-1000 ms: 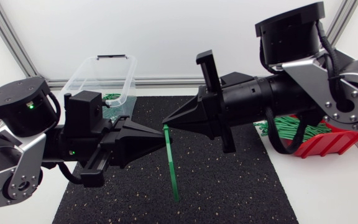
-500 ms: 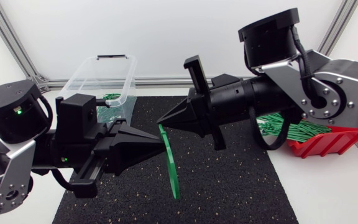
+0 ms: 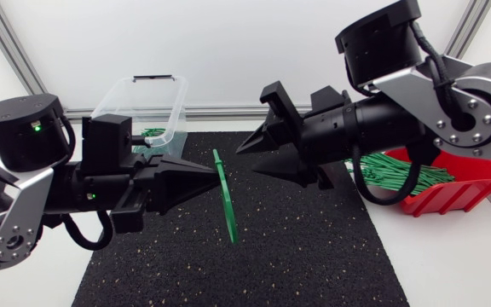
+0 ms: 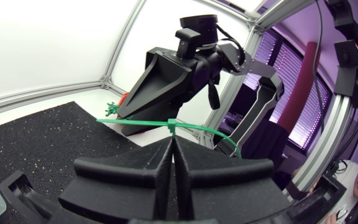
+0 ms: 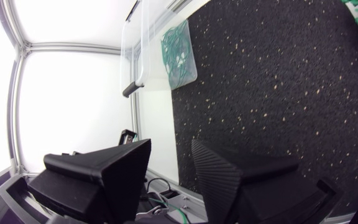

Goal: Take a green cable tie from the red box, thread the tail through the head to close it, then place it in the transparent bin on the left.

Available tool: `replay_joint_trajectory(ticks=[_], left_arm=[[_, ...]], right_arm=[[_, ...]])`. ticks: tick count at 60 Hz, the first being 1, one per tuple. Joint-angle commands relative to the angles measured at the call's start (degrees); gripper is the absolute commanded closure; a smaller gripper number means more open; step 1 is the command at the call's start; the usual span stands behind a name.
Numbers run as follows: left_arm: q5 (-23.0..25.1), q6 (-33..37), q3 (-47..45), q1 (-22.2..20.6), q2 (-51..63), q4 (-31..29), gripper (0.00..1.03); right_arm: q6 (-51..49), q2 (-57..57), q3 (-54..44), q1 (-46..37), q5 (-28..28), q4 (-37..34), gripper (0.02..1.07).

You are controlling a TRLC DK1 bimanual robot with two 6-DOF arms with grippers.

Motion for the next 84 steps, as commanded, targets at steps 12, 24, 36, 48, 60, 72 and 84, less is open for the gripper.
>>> replay_joint_trajectory(ticks=[12,24,36,48,60,72,84], left_arm=[[-10.4,12.9,8.2,0.6,-1.0,-18.1,1.00],[-18.6,20.4,13.7,4.6,-2.6,-27.7,1.00],[-27.4,27.4,21.3,11.5,1.6,-31.4,1.00],[-36.0,31.7,28.3,17.8,10.0,-30.1,1.00],[-45.4,36.3,31.9,19.7,16.1,-25.6,1.00],[-48.8,37.0,35.0,21.6,22.3,-22.6,1.00],[-50.4,37.7,37.4,22.6,26.2,-21.4,0.86]], right_arm=[[-11.6,-1.2,-3.2,-3.0,9.0,4.2,0.15],[-21.7,-2.8,-5.7,-3.3,16.1,6.4,0.09],[-30.4,-5.0,-7.3,-3.8,22.7,7.5,0.08],[-38.4,-7.5,-10.1,-5.4,27.5,10.5,0.07],[-45.7,-11.0,-13.3,-5.5,31.9,15.8,0.07],[-51.0,-13.3,-15.2,-8.0,33.6,21.4,0.07],[-54.7,-15.3,-17.2,-11.6,32.7,24.2,0.07]])
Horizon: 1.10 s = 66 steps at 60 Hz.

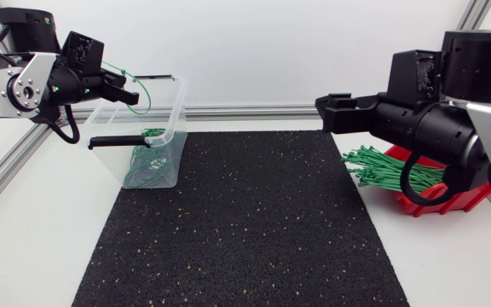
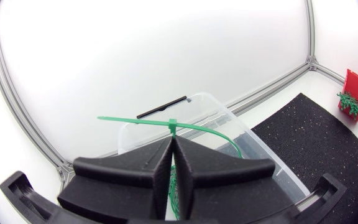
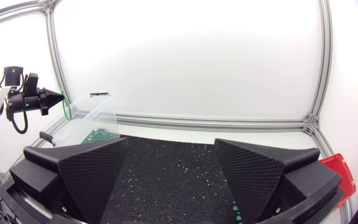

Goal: Take a green cable tie from the red box, thread the tail through the head to close it, then place it in the transparent bin on the left.

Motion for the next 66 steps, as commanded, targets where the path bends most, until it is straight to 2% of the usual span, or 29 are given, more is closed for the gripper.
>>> replay_joint_trajectory(ticks=[1,4,7,9,10,11,13,19,44,54,63,65,66], left_arm=[[-0.9,1.6,3.2,0.7,2.4,0.5,0.79],[-1.8,1.9,3.7,0.9,3.1,0.3,0.56],[-2.4,2.0,3.9,1.0,3.4,0.1,0.40],[-2.4,2.0,3.8,1.1,3.2,0.0,0.22],[-2.5,2.0,3.7,1.1,3.2,0.0,0.21],[-2.9,2.0,3.7,1.1,2.9,-0.2,0.09],[-3.5,2.0,3.6,1.1,2.5,-0.4,0.04],[-3.7,1.9,3.1,1.2,1.3,-1.0,0.04],[-3.9,3.2,0.4,3.1,-3.1,-1.8,0.04],[-6.9,3.2,1.6,2.9,-4.7,-7.0,0.04],[-8.9,5.2,-0.2,1.4,-8.0,-8.6,0.04],[-9.7,5.2,-0.3,1.2,-8.2,-9.0,0.04],[-11.6,5.1,-0.2,0.9,-8.2,-9.4,0.04]], right_arm=[[-2.5,-1.6,-2.2,-1.4,-0.5,1.2,0.07],[-3.6,-2.6,-2.7,-2.2,-0.6,1.8,0.07],[-4.7,-3.0,-3.1,-2.9,-0.6,2.3,0.07],[-5.1,-3.3,-3.2,-3.5,-0.7,2.6,0.07],[-5.1,-3.3,-3.2,-3.6,-0.9,2.6,0.07],[-5.1,-3.6,-3.3,-4.1,-1.3,2.5,0.07],[-5.6,-4.0,-3.7,-5.0,-1.9,2.6,0.07],[-6.6,-4.7,-4.5,-7.1,-2.8,4.2,0.07],[-7.1,-11.3,-6.5,-11.9,-5.9,3.0,0.07],[-7.8,-13.2,-7.0,-12.8,-6.0,3.3,0.07],[-7.8,-14.3,-8.2,-14.6,-6.8,4.4,0.07],[-7.8,-14.7,-8.6,-15.0,-7.1,4.5,0.07],[-7.8,-14.9,-8.6,-15.1,-7.1,4.5,0.07]])
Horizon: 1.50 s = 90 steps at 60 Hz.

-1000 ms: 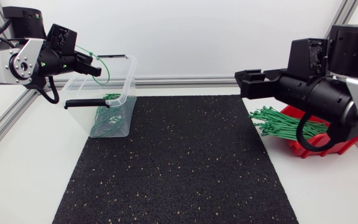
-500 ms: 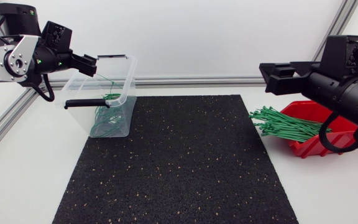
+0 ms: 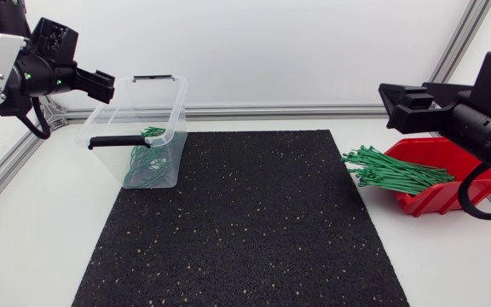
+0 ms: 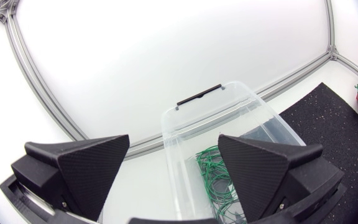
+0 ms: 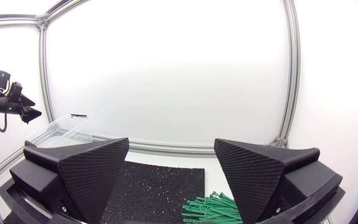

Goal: Take a green cable tie from the red box, thread the tail through the head to close it, then place it in the transparent bin on the left.

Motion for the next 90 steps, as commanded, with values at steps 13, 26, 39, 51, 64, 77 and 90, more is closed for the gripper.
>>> replay_joint_trajectory(ticks=[13,26,39,51,64,77,90], left_arm=[[-11.3,-2.0,6.2,-2.5,1.3,-14.2,0.04],[-10.7,-6.5,10.5,-3.4,-0.7,-24.5,0.04],[-7.1,-8.6,9.2,-2.7,-6.7,-25.5,0.04],[-3.2,-12.9,6.2,-0.8,-12.1,-24.6,0.04],[-2.8,-12.8,-3.8,-0.3,-20.3,-17.7,0.04],[-2.8,-12.9,-13.9,-0.4,-28.6,-11.6,0.04],[-2.8,-12.6,-21.7,0.2,-35.3,-8.5,0.04]], right_arm=[[-1.1,-3.5,-2.7,-0.9,-0.5,0.0,0.07],[-1.1,-6.7,-3.2,-0.7,-0.5,-1.3,0.07],[-1.1,-10.3,-3.9,-0.7,0.2,-0.6,0.07],[-1.0,-13.0,-5.0,-1.9,0.0,2.0,0.07],[-0.7,-15.9,-8.1,-4.6,-1.3,4.4,0.07],[-1.0,-22.2,-14.3,-5.8,-1.1,2.9,0.07],[-1.4,-28.9,-20.6,-6.8,-0.5,0.4,0.07]])
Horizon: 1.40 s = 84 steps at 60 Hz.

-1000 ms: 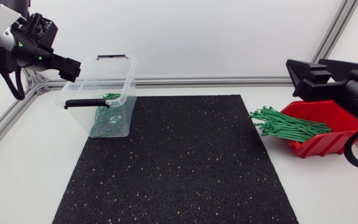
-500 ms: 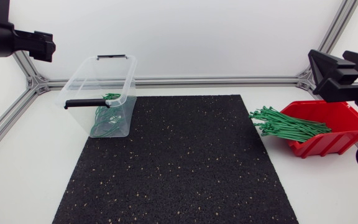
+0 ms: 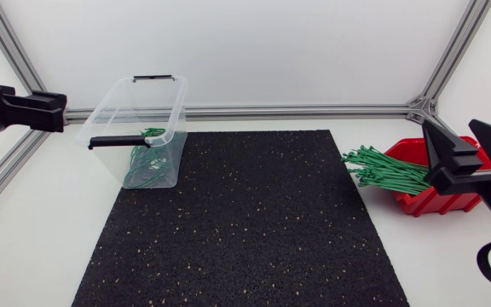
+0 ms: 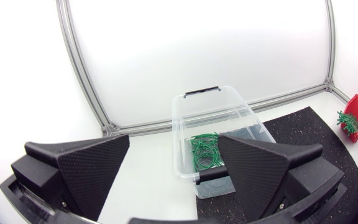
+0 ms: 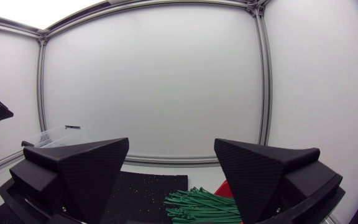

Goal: Take a green cable tie from the red box, thread the tail through the head to close it, then place it in the transparent bin on the left.

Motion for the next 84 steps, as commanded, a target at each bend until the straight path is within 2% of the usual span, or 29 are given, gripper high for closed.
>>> replay_joint_trajectory(ticks=[1,31,84], left_arm=[[0.3,-0.6,-4.2,0.9,-3.7,1.7,0.04],[0.3,-1.3,-24.3,3.8,-21.6,12.3,0.04],[7.2,-10.7,-49.5,2.2,-49.4,13.5,0.06]], right_arm=[[-1.2,-2.6,-3.3,-0.7,0.5,-1.2,0.07],[-2.2,-18.4,-18.2,-3.0,2.1,-7.0,0.07],[-2.2,-18.5,-18.3,-3.0,2.1,-7.0,0.07]])
